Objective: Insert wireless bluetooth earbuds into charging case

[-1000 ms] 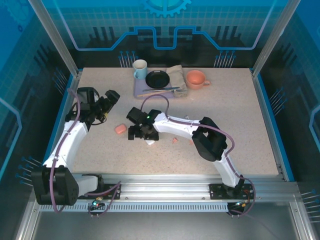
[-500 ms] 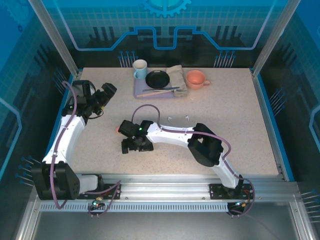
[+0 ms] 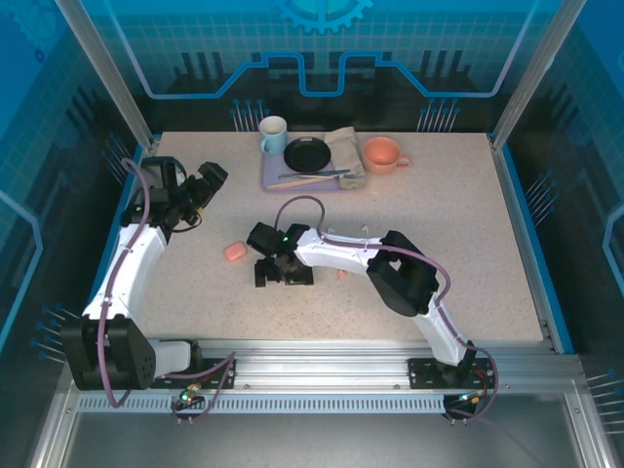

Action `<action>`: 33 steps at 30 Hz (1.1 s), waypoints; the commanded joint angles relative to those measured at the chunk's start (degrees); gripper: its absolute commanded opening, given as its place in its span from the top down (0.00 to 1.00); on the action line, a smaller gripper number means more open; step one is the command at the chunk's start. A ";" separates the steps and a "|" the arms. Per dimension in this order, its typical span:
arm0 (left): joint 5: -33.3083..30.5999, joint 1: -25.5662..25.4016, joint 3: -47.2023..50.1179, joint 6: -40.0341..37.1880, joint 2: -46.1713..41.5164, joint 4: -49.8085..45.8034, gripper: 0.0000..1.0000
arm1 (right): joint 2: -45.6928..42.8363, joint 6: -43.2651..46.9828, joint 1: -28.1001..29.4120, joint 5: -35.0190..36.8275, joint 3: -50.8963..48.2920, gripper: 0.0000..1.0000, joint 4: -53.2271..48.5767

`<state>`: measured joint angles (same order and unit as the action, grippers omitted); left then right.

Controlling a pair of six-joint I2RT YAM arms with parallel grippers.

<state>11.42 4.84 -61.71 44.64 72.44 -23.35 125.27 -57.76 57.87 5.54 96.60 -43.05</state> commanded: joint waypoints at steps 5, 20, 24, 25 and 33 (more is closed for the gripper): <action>1.21 0.78 -0.71 -0.32 -0.37 0.11 0.01 | -3.90 3.09 -1.89 1.53 -0.70 0.03 -3.32; -1.84 0.87 1.86 0.97 0.77 0.68 0.01 | 5.40 -17.29 -2.14 11.90 17.59 0.03 -22.52; -1.85 1.05 1.86 1.10 1.03 1.15 0.01 | 7.77 -18.90 -2.45 12.49 20.33 0.03 -23.97; -1.84 1.13 1.95 1.18 1.12 1.22 0.01 | 7.75 -18.87 -2.49 12.39 20.68 0.03 -23.86; -0.39 2.35 2.04 1.15 1.63 2.08 0.01 | 11.61 -17.20 -2.65 10.75 21.71 0.05 -22.26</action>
<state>10.33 6.26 -60.58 45.08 73.63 -22.20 135.66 -74.17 55.66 16.05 116.60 -63.66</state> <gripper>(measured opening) 0.989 0.950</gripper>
